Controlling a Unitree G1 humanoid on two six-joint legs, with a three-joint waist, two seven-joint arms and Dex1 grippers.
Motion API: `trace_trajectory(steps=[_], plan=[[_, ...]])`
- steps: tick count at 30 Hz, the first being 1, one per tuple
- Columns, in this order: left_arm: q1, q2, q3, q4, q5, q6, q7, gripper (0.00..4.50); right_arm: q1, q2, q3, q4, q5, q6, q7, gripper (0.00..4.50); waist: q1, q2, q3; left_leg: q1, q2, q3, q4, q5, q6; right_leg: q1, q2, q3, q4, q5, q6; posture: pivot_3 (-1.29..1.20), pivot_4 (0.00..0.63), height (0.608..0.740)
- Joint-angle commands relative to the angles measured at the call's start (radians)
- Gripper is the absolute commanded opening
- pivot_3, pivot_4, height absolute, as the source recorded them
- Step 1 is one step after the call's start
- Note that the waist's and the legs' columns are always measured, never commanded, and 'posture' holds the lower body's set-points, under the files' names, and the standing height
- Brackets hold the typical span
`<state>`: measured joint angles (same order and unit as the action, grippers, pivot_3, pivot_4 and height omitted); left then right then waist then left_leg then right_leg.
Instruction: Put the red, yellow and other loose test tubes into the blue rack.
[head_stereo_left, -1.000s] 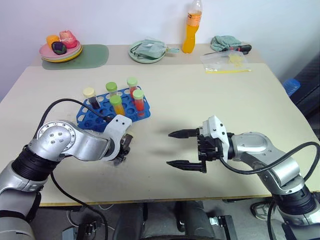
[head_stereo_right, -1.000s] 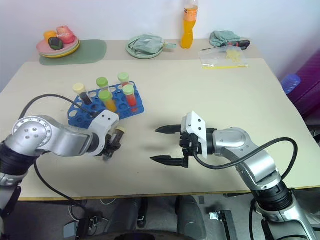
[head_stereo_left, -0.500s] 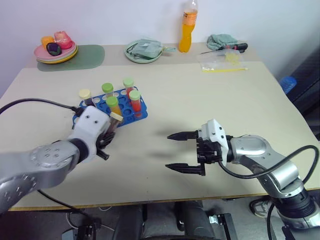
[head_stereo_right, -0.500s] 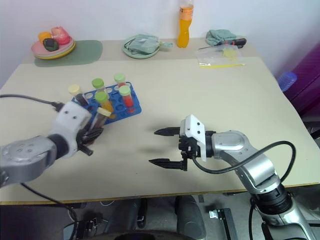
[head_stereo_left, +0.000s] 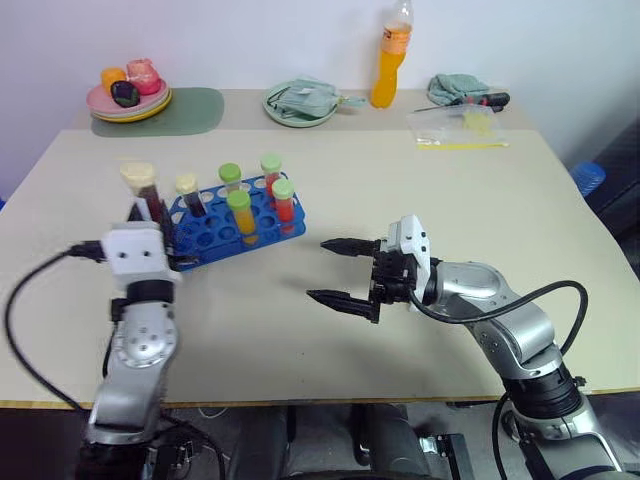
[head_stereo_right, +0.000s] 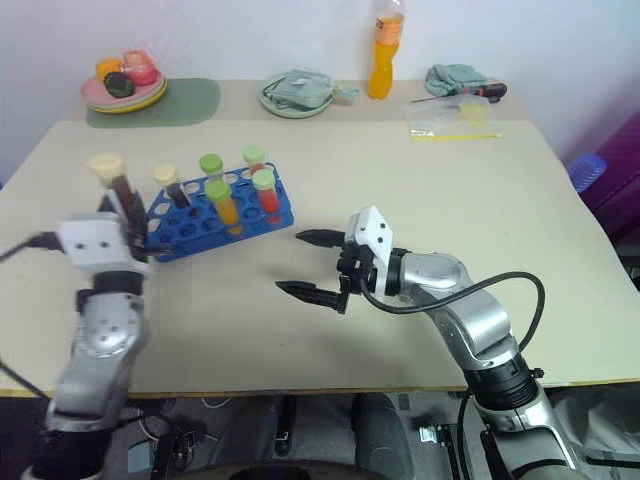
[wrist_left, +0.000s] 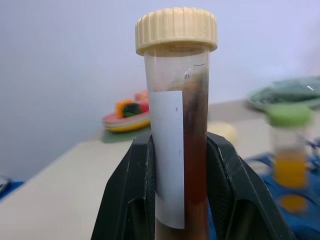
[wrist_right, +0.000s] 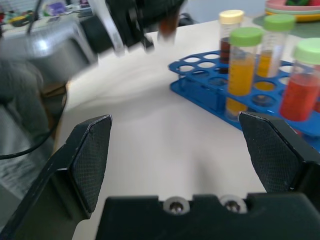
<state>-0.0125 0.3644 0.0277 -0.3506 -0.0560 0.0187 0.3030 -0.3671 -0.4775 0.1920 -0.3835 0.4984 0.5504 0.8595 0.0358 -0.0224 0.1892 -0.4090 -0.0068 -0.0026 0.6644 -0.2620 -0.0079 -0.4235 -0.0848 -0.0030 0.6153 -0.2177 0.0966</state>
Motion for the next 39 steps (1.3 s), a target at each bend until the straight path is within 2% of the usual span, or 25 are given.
trace_trajectory(steps=[1, 8, 19, 39], plan=[[-0.039, -0.044, -0.006, 0.073, 0.049, -0.125, -0.044, 0.78, -0.005, 0.016, -0.006, -0.017, 0.001, -0.017, -0.011, 4.50, 0.001, 0.000, 0.000, 0.000, 0.001, 0.000, 0.000, 0.000, 0.000, 0.000, 0.001, 0.000, 0.000, 0.000, 0.000, 0.00, 0.150, 0.740], [-0.064, -0.095, 0.009, 0.229, 0.072, -0.252, -0.130, 0.78, 0.007, 0.014, -0.017, -0.046, 0.008, 0.002, -0.034, 4.50, 0.000, 0.000, 0.000, 0.000, 0.002, 0.000, 0.000, 0.000, 0.000, 0.000, 0.003, 0.000, 0.001, 0.001, 0.003, 0.00, 0.150, 0.740], [-0.154, -0.142, 0.034, 0.385, 0.090, -0.321, -0.169, 0.78, 0.019, 0.012, -0.021, -0.071, 0.019, 0.023, -0.049, 4.50, 0.001, 0.000, 0.000, 0.001, 0.002, 0.000, 0.001, 0.000, 0.000, 0.000, 0.003, -0.001, 0.001, 0.002, 0.003, 0.00, 0.150, 0.740], [-0.130, -0.214, 0.063, 0.427, 0.094, -0.368, -0.210, 0.78, 0.029, 0.015, -0.019, -0.083, 0.026, 0.024, -0.054, 4.50, 0.002, 0.000, 0.000, 0.001, 0.002, 0.000, 0.001, 0.000, 0.000, 0.001, 0.003, -0.001, 0.001, 0.002, 0.004, 0.00, 0.150, 0.740]])
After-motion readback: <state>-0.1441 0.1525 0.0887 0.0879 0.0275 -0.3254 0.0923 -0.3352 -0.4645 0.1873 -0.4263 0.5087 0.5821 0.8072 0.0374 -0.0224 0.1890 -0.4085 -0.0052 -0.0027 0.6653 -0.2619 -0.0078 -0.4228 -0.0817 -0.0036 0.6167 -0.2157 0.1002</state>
